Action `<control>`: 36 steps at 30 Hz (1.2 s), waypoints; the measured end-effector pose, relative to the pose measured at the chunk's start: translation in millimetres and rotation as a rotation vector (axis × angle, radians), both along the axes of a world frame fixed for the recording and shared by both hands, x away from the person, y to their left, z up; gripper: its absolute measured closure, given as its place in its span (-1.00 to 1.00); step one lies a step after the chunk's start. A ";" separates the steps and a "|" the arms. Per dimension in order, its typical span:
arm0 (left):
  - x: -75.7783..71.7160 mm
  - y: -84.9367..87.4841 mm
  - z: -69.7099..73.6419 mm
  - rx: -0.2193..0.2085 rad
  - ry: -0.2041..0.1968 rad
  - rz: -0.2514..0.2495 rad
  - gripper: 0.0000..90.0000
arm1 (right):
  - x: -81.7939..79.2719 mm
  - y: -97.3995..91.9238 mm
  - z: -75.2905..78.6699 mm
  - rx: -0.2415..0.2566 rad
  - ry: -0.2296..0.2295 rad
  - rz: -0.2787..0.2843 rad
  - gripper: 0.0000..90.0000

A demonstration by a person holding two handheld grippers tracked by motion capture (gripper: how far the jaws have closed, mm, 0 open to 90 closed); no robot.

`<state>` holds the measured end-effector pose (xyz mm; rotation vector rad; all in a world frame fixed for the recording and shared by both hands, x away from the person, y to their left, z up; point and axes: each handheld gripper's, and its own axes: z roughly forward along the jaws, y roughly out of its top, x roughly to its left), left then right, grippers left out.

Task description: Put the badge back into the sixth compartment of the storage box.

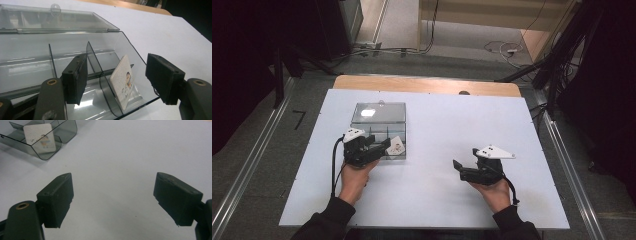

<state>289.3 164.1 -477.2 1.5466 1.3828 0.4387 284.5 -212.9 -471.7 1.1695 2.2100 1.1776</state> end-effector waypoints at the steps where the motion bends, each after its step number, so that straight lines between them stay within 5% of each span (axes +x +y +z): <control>1: -1.0 1.2 0.7 0.001 -0.005 0.001 -0.27 | 0.3 -0.2 -0.2 -0.002 0.000 -0.001 -0.67; 12: -12.5 12.2 5.9 0.068 -0.042 0.028 -0.45 | 4.6 -6.4 -2.4 0.007 0.022 -0.020 -0.67; 36: -47.0 34.1 12.9 0.128 -0.098 0.082 -0.52 | 8.3 -38.3 -6.9 0.000 0.043 -0.099 -0.67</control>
